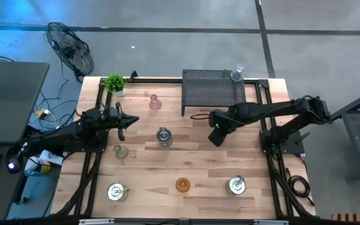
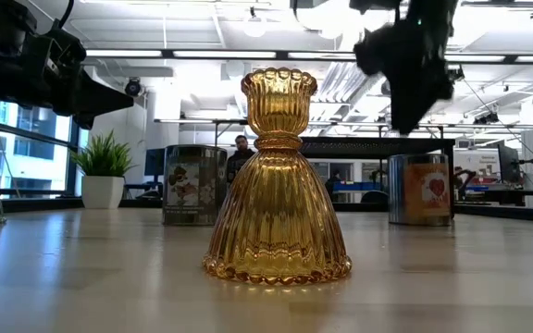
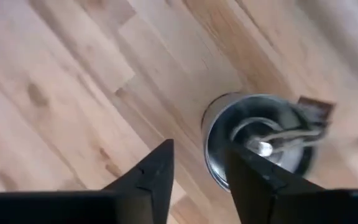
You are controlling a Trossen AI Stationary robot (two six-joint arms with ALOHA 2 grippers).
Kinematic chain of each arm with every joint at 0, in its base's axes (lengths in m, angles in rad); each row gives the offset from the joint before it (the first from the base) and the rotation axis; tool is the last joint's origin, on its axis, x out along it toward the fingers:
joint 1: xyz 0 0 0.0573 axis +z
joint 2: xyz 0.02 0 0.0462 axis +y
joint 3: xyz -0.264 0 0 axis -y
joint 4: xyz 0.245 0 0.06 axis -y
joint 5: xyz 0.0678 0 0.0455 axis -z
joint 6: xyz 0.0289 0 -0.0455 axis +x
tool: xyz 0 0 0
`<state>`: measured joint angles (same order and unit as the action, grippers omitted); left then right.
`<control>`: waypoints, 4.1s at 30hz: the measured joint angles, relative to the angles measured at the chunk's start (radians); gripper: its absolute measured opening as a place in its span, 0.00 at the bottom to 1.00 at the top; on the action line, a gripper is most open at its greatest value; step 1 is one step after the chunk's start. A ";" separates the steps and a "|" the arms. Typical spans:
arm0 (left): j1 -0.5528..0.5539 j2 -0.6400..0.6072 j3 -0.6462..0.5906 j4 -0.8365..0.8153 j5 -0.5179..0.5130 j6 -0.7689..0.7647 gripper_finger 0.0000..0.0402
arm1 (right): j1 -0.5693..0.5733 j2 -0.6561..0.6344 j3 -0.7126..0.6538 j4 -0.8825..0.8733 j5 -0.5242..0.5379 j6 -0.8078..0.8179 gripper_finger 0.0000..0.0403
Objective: Pick & Place candle stick holders
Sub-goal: Put the orange scented candle on the shelf
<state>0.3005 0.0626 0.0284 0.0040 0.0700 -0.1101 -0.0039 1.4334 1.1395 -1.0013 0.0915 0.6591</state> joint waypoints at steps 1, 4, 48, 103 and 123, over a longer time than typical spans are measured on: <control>0.000 0.000 0.000 0.000 0.000 0.000 0.00 | 0.011 0.000 0.028 -0.044 0.018 -0.039 0.34; 0.000 0.000 0.000 -0.002 0.000 0.000 0.00 | 0.077 -0.023 0.058 -0.150 0.103 -0.155 0.29; 0.000 0.000 0.000 0.000 -0.002 0.000 0.00 | 0.135 0.010 -0.213 0.110 0.161 -0.492 0.03; 0.000 0.000 0.000 0.000 -0.002 0.000 0.00 | -0.618 -0.172 0.265 -0.305 0.019 -1.209 0.00; 0.000 0.000 0.000 0.001 -0.002 0.000 0.00 | -0.824 -0.164 0.265 -0.234 0.064 -0.767 0.25</control>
<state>0.3008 0.0624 0.0284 0.0048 0.0681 -0.1097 -0.8278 1.2690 1.4048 -1.2352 0.1551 -0.1076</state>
